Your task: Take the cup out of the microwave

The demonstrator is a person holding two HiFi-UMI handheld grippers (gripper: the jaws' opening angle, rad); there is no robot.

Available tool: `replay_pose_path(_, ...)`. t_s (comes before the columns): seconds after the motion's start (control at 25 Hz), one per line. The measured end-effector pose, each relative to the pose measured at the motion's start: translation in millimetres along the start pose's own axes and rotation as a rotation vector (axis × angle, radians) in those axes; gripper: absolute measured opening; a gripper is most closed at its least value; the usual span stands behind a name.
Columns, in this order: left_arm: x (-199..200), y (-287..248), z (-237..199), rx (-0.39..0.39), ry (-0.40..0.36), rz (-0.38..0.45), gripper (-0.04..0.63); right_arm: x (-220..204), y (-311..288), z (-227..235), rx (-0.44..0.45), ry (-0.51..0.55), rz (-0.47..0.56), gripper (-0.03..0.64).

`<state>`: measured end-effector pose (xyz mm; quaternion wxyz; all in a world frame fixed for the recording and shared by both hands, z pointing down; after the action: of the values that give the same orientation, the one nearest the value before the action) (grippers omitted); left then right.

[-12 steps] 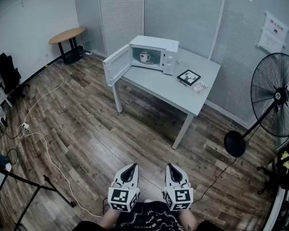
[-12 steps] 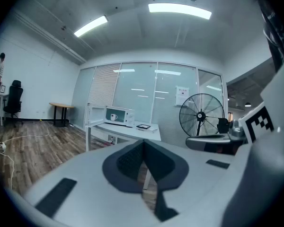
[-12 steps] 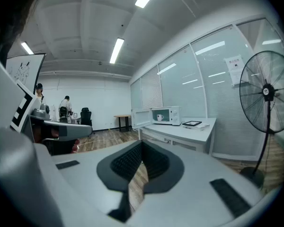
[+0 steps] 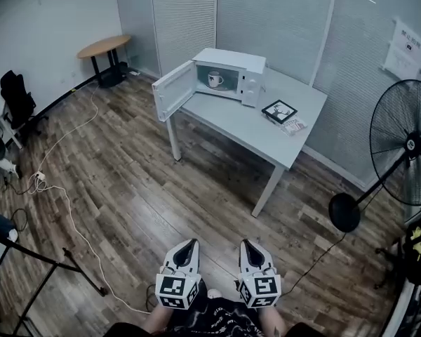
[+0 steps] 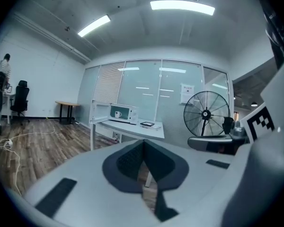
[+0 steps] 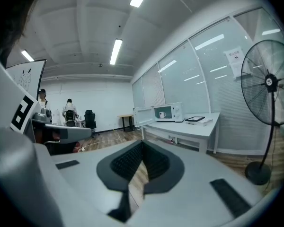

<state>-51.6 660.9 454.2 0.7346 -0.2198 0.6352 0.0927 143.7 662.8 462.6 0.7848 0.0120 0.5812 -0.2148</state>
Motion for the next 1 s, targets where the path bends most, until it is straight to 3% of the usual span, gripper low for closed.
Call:
replay_pose_path(0.44, 1.2, -53.3, -16.4, -0.047, -0.013, 0.012, 0.006, 5.8, -40.5, 18.6, -0.028, -0.001, -0.002, 0.003)
replay_pose_path(1.0, 11.2, -157.6, -97.8, -0.104, -0.025, -0.003, 0.006, 32.5, -159.0, 23.7, -0.069, -0.016, -0.01, 0.003)
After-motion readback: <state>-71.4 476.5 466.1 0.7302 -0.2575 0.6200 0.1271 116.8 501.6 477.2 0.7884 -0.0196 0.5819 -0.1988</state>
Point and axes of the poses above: the fingertips, and each gripper's own axes: y backward along the fingers, z to its right, x out of its top, the point moved 7 cm from there along y, backward along the fingers, and after that the axes turned 14 degrees about -y, right-handed, at the moved point
